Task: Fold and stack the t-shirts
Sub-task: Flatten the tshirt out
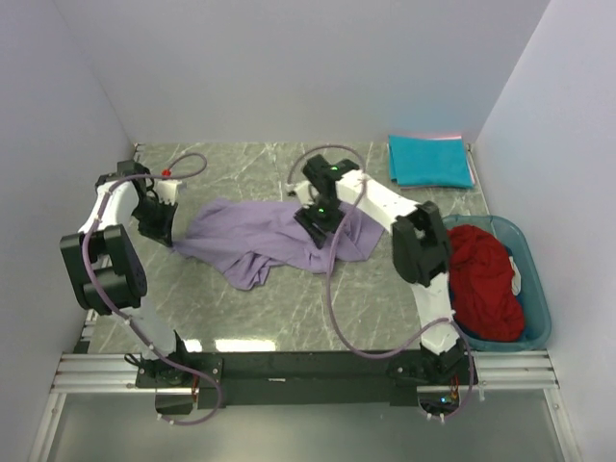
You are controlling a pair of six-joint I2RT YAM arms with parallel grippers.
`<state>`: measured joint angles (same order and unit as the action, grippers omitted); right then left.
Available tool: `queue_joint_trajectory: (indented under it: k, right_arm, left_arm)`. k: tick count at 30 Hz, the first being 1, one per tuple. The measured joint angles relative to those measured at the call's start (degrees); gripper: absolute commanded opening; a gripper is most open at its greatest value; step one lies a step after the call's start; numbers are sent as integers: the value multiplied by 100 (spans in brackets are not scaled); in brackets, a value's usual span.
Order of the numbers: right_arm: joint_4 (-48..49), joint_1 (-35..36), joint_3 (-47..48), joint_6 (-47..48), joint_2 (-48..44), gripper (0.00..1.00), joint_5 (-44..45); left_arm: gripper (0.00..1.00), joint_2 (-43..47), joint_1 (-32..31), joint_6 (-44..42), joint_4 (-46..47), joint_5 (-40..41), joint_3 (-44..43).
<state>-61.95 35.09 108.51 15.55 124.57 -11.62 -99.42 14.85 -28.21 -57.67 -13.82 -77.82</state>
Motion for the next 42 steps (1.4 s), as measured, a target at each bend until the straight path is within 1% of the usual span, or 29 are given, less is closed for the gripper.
queue_joint_trajectory:
  k: [3, 5, 8, 11, 14, 18, 21, 24, 28, 31, 36, 37, 39, 40, 42]
  right_arm:
    - [289, -365, -1073, 72, -782, 68, -26]
    - [348, -562, -1539, 101, -1294, 68, -42]
    - [417, -739, -1703, 129, -1788, 67, -313]
    - [496, -911, -1659, 118, -1823, 65, -754]
    - [542, -1099, -1659, -46, -1613, 66, -1075]
    - [785, -1213, -1690, -352, -1241, 68, -1198]
    - [1012, -1211, -1696, -527, -1019, 67, -1237]
    - [1163, -1211, -1663, -584, -837, 63, -1351]
    - [1224, -1198, -1550, -612, -621, 54, -1508]
    - [1248, -1158, -1552, -634, -601, 48, -1574]
    - [1274, -1012, -1552, -675, -605, 41, -1655]
    - [1274, -979, -1552, -678, -605, 36, -1681]
    - [1252, -938, -1552, -686, -605, 29, -1731]
    - [1235, -922, -1552, -702, -605, 19, -1751]
    - [1182, -903, -1552, -699, -625, 8, -1810]
  left_arm:
    - [1, -170, 7, 83, -9, -42, 0]
    - [1, -254, 7, 127, -4, -70, 0]
    - [1, -286, 7, 168, 11, -92, 11]
    - [1, -286, 7, 195, 35, -96, 13]
    - [1, -286, 7, 199, 59, -98, 33]
    - [1, -289, 7, 197, 63, -136, 35]
    - [1, -289, 7, 197, 63, -136, 35]
    - [1, -289, 7, 197, 81, -133, 63]
    - [1, -289, 7, 197, 85, -133, 109]
    - [1, -289, 7, 197, 87, -136, 109]
    - [0, -319, 7, 197, 85, -138, 109]
    - [1, -332, 7, 197, 85, -138, 109]
    - [1, -352, 7, 197, 81, -140, 109]
    - [1, -354, 7, 197, 81, -138, 109]
    - [1, -354, 7, 197, 79, -142, 109]
